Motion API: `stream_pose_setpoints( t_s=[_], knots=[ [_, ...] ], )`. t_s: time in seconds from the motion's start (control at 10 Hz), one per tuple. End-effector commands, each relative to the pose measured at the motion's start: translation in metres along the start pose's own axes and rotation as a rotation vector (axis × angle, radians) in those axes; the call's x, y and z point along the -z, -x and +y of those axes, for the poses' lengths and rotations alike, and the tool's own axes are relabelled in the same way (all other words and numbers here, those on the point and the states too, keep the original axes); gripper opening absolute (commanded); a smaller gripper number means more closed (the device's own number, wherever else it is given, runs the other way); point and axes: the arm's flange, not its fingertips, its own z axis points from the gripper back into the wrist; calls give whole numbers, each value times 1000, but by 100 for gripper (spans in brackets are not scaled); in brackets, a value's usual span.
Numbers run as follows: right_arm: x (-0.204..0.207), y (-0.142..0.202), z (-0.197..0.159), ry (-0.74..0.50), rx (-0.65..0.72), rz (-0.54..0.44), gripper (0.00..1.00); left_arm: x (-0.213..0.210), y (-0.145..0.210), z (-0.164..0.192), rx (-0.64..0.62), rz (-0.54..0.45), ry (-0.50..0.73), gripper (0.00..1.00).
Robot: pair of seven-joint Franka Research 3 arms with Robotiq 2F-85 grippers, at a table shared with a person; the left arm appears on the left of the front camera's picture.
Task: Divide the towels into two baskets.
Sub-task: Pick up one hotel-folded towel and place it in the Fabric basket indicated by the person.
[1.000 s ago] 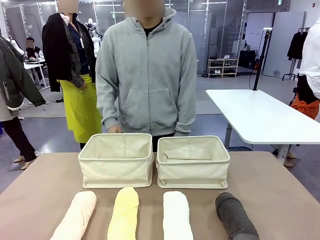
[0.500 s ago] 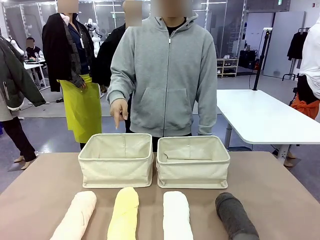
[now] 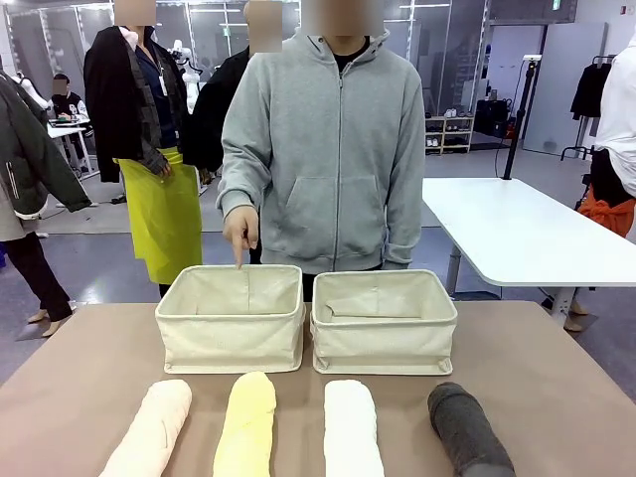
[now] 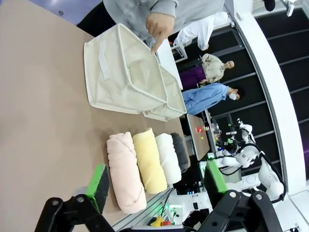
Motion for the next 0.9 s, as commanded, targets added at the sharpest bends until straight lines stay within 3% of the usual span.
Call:
stream_pose_setpoints(
  t_s=[0.0, 0.2, 0.4, 0.8],
  knots=[
    [-2, 2, 1, -11, 0, -14, 100, 27, -9, -32, 32, 94, -54, 100],
    [-2, 2, 1, -11, 0, -14, 100, 66, -14, -69, 80, 227, -87, 100],
    [-2, 2, 1, -11, 0, -14, 100, 109, -7, -94, 90, 374, -209, 100],
    [-2, 2, 1, -11, 0, -14, 100, 183, 14, -112, 140, 540, -424, 100]
  ],
)
